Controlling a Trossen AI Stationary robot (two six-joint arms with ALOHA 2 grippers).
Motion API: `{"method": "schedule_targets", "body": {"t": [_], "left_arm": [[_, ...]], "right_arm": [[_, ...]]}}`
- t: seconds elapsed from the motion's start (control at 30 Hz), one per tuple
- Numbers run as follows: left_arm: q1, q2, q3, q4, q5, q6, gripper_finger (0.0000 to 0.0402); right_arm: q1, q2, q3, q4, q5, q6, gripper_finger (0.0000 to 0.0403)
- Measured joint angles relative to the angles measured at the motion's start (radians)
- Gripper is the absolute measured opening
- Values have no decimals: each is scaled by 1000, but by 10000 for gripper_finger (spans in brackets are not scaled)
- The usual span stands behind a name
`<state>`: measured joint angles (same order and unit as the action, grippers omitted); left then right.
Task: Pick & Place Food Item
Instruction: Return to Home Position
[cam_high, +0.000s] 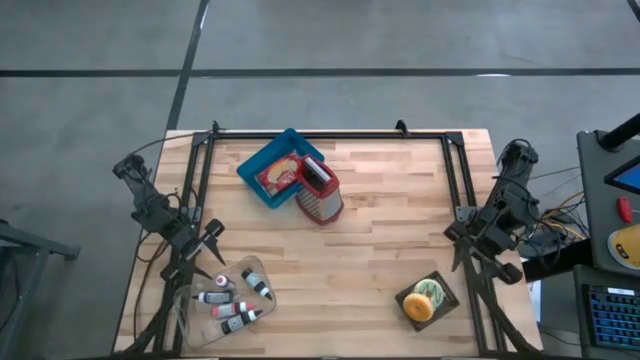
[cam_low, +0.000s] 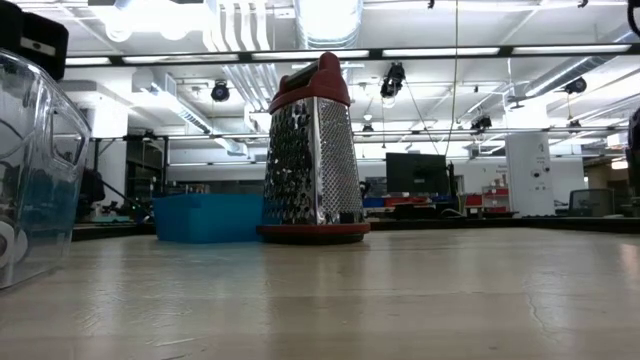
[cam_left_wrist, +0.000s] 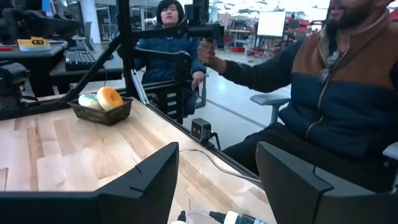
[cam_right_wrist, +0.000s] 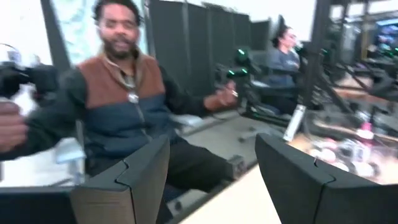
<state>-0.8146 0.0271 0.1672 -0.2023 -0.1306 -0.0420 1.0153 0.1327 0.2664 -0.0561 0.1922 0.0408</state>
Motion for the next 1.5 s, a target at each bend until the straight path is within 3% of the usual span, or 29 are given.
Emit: {"method": "schedule_targets", "body": {"t": [0.17,0.9,1.17,1.5], "left_arm": [[0,-27,-40,6,-12,-25,220],[1,-26,-102,65,-165,-69,220],[1,-26,-106,79,-185,-45,220],[1,-14,-122,135,-194,1,220]], "right_arm": [[0,-128,-87,11,-62,-8,233],[2,-131,-258,92,-81,1,233],[1,-128,-258,93,-20,-100,233],[1,-77,-257,117,223,-154,233]]}}
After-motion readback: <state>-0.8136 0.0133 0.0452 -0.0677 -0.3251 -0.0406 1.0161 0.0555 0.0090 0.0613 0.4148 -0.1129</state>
